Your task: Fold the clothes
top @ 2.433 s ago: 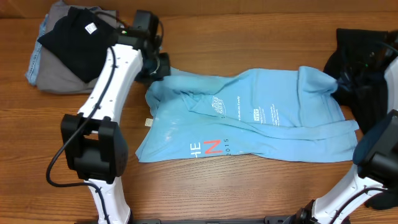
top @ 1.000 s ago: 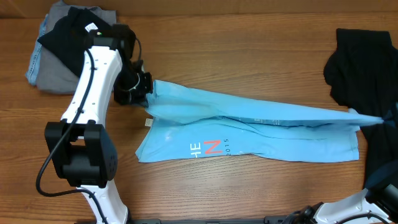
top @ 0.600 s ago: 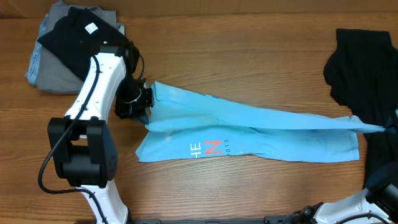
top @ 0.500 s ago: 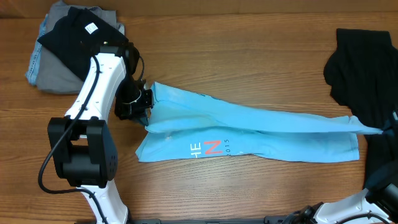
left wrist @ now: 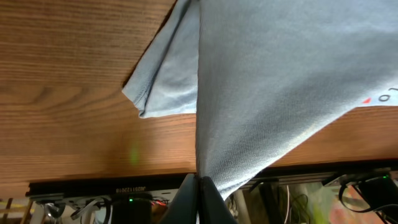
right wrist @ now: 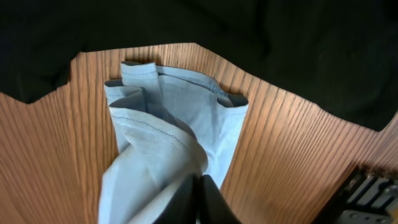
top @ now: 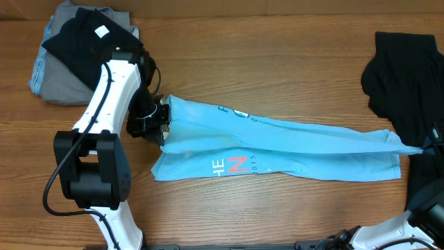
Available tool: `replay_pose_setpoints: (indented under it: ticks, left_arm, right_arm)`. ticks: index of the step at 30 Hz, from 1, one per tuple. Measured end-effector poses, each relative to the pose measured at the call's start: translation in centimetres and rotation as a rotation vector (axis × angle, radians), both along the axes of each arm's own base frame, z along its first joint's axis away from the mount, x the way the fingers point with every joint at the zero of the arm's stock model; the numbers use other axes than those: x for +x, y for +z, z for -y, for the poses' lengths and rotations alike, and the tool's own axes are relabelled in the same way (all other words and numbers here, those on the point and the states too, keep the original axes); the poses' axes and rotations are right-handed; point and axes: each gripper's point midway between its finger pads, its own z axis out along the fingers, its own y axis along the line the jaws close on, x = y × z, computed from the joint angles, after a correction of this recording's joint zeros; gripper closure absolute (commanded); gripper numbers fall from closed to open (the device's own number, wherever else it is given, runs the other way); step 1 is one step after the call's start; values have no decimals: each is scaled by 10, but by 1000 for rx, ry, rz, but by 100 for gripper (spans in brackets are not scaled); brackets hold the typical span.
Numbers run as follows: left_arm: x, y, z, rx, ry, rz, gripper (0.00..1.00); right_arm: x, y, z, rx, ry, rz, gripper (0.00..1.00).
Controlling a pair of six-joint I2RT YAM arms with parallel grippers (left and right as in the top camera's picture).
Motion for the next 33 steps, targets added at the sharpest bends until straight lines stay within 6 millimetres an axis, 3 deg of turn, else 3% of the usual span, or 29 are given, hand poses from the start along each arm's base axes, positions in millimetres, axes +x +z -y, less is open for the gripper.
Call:
replay_pose_setpoints:
  ticks: [2,4,5,6,11,15,19,24,26,33]
  left_arm:
    - [-4,-4,0,1,-2,-16,84]
    - [-9,-9,-1,1,-2,-31,81]
    - [-11,-11,-1,3,-1,-39,80]
    - [-14,-14,-1,4,0,-52,80]
    - [-25,-28,3,8,-17,-79,61]
    - [-18,-34,13,-2,-45,-38,41]
    - [-5,-39,27,-46,-50,28,15]
    - [13,-44,38,-100,-44,106,13]
    - [18,-45,41,-117,-41,129,13]
    - [44,-49,53,-161,-46,244,12]
  right_arm:
    - [0,0,1,-3,-8,-1,62]
    - [0,0,1,-3,-2,-2,44]
    - [0,0,1,-5,-3,-3,26]
    - [-1,0,1,-6,0,-4,18]
    - [-1,0,2,-9,2,-6,16]
    - [-1,0,1,-7,5,-8,16]
    - [2,0,-4,-6,23,-10,16]
    - [19,0,-21,-11,103,-2,12]
    - [28,0,-29,-16,140,8,0]
    - [50,0,-50,-27,230,36,0]
